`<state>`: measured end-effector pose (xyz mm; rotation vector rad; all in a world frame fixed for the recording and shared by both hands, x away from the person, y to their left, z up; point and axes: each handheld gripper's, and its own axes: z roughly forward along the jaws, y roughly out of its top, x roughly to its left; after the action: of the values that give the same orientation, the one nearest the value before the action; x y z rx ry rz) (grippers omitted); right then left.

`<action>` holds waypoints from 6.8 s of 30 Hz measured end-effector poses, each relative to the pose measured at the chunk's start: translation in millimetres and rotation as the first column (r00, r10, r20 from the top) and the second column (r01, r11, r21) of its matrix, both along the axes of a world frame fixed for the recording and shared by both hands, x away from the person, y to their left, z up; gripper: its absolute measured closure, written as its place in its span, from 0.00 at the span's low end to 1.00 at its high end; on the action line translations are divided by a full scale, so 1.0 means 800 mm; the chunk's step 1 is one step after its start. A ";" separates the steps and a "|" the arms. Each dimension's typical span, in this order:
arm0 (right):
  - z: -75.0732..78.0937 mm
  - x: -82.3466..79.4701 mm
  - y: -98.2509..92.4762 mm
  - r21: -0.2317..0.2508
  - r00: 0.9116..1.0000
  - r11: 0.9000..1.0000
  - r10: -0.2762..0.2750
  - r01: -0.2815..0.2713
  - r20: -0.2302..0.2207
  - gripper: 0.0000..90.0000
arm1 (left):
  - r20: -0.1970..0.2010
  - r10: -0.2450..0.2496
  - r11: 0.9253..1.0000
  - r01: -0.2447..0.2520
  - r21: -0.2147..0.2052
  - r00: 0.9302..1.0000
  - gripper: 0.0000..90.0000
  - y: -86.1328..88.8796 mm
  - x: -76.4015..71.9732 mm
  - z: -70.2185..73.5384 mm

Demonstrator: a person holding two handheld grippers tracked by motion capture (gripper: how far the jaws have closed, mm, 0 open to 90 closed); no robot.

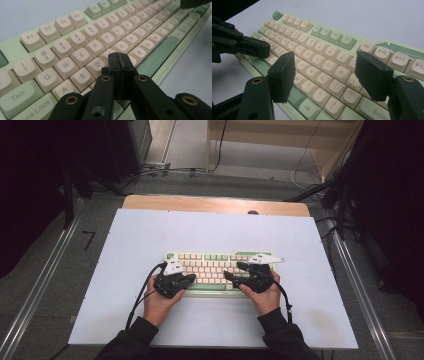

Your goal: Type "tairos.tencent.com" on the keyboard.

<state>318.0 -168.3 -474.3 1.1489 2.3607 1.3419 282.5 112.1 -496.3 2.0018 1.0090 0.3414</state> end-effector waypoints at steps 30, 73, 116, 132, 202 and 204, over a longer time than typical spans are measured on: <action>-0.003 -0.007 -0.001 -0.010 1.000 1.000 0.001 -0.001 -0.009 0.36 | 0.076 0.193 0.968 -0.178 -0.175 0.978 0.46 0.032 0.010 0.017; -0.007 -0.012 -0.005 -0.017 1.000 1.000 -0.006 0.006 -0.018 0.36 | 0.039 0.125 0.990 -0.122 -0.070 0.991 1.00 0.014 0.031 0.002; -0.004 -0.011 0.023 -0.039 0.991 0.990 0.134 -0.134 -0.001 0.97 | 0.105 0.307 0.936 -0.279 -0.215 0.946 0.32 0.057 -0.001 0.021; -0.012 -0.007 0.052 -0.061 0.981 0.979 0.194 -0.195 -0.019 0.97 | 0.097 0.318 0.933 -0.293 -0.208 0.943 0.32 0.064 -0.010 0.020; -0.003 -0.004 0.033 0.005 0.995 0.995 0.096 -0.096 0.018 0.47 | 0.098 0.224 0.958 -0.200 -0.206 0.970 0.65 0.054 -0.009 0.021; -0.003 -0.004 0.031 0.008 0.997 0.997 0.078 -0.079 0.024 0.43 | 0.102 0.180 0.964 -0.155 -0.214 0.978 0.95 0.052 -0.010 0.022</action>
<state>314.8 -143.9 -476.5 1.0471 2.4092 1.3836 274.7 154.0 -479.0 1.6953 1.0939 0.4276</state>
